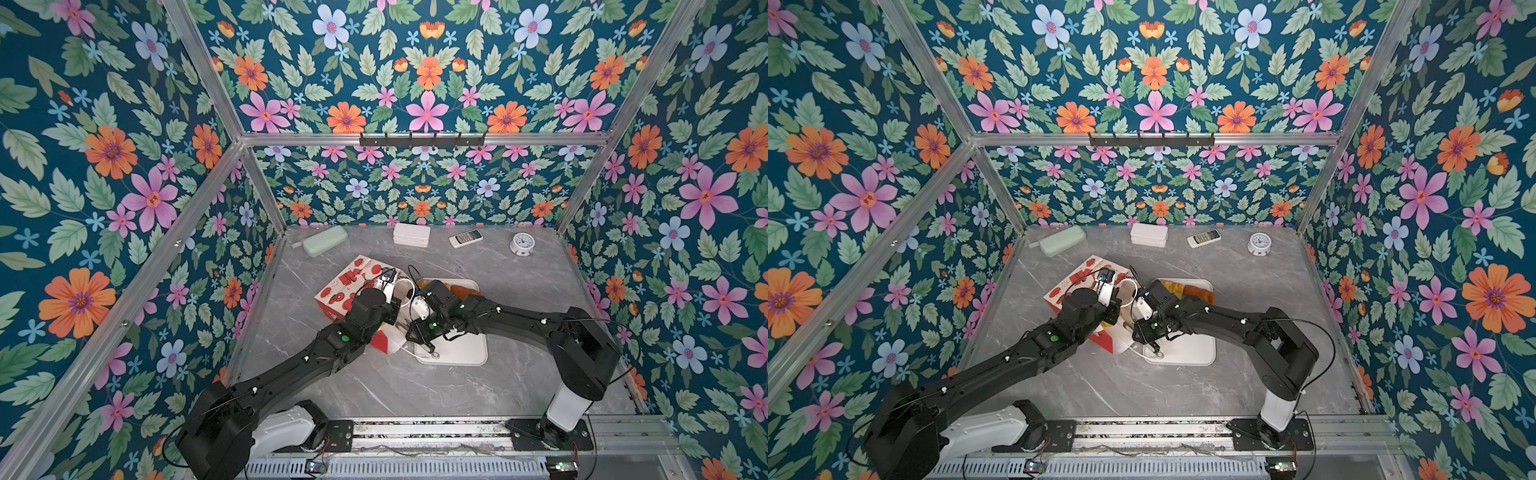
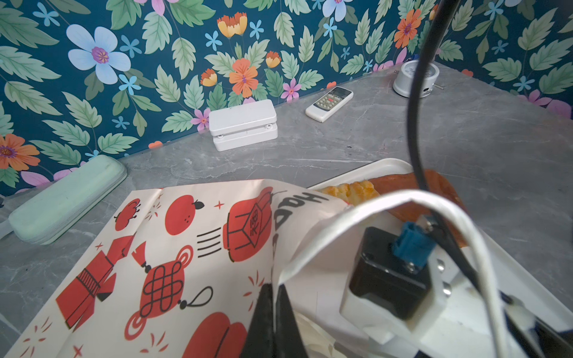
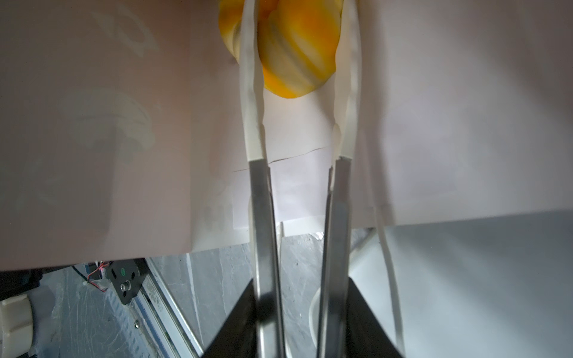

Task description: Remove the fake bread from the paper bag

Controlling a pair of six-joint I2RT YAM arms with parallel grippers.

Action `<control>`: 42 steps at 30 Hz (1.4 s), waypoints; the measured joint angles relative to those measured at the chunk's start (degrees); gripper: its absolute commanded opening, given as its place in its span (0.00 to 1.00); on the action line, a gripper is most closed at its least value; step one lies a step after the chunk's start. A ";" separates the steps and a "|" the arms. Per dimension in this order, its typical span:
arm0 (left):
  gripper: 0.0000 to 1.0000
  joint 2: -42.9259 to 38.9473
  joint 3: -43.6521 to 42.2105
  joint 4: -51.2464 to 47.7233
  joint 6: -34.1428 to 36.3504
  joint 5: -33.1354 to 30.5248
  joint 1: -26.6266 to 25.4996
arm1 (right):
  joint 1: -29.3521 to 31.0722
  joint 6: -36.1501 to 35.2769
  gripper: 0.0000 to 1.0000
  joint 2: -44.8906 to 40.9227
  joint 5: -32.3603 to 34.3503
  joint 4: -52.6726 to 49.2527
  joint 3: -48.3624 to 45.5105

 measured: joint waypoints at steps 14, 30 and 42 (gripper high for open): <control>0.01 -0.83 -1.66 2.23 -0.17 -0.48 -0.04 | 0.00 -1.09 0.27 -9.94 2.10 -4.35 -3.30; 0.01 -0.57 -2.60 3.98 -0.17 -0.85 -0.04 | -0.02 -6.27 0.48 -17.90 6.05 -6.58 -10.56; 0.00 -1.46 -3.72 4.48 0.04 -0.81 0.17 | 0.00 -13.46 0.60 -23.26 7.78 0.59 -15.23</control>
